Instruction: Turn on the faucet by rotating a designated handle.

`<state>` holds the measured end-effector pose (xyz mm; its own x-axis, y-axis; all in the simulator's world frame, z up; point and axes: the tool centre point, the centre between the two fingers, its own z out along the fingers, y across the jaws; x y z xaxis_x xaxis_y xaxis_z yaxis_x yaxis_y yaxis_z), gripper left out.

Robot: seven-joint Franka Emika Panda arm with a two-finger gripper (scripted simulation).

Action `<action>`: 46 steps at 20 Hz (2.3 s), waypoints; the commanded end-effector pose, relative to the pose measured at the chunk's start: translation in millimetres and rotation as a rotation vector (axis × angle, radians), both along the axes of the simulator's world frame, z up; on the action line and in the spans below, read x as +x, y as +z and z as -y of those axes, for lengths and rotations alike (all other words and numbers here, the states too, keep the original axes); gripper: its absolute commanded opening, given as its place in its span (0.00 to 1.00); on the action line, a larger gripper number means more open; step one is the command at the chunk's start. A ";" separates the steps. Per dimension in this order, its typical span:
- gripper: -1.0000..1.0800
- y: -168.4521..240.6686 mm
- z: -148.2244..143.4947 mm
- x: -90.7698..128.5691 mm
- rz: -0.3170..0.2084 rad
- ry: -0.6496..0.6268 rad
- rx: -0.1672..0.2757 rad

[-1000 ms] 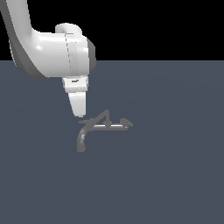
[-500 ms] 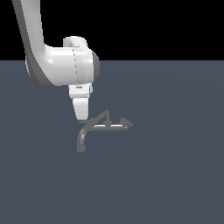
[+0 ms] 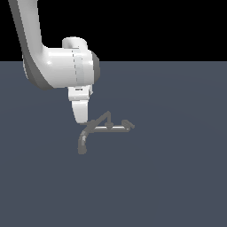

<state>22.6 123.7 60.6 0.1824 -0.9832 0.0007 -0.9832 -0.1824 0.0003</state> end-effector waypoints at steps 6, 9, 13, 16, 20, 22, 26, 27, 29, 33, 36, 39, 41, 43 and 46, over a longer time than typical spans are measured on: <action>0.00 0.2 -11.8 -21.6 0.000 0.000 0.001; 0.00 0.1 -6.9 -22.7 0.003 -0.003 0.001; 0.00 0.1 -4.8 -35.8 0.002 -0.002 0.001; 0.00 0.3 -3.1 -45.8 0.001 -0.001 0.001; 0.00 0.9 -10.5 -43.7 0.015 0.007 0.011; 0.00 0.7 -3.3 -48.9 0.012 0.006 0.009; 0.00 0.3 11.4 -59.3 0.007 0.004 0.006; 0.00 0.3 15.1 -61.9 0.006 0.003 0.005; 0.00 0.2 22.5 -67.2 0.003 0.002 0.003; 0.00 0.9 2.8 -74.0 0.003 0.042 0.013; 0.00 0.5 25.7 -69.0 0.002 0.027 0.008; 0.00 0.3 48.7 -64.2 0.001 0.011 0.004; 0.00 0.2 64.1 -61.1 0.000 0.001 0.001; 0.00 1.0 14.4 -73.7 -0.007 0.080 0.018; 0.00 0.7 30.9 -61.5 -0.005 0.060 0.013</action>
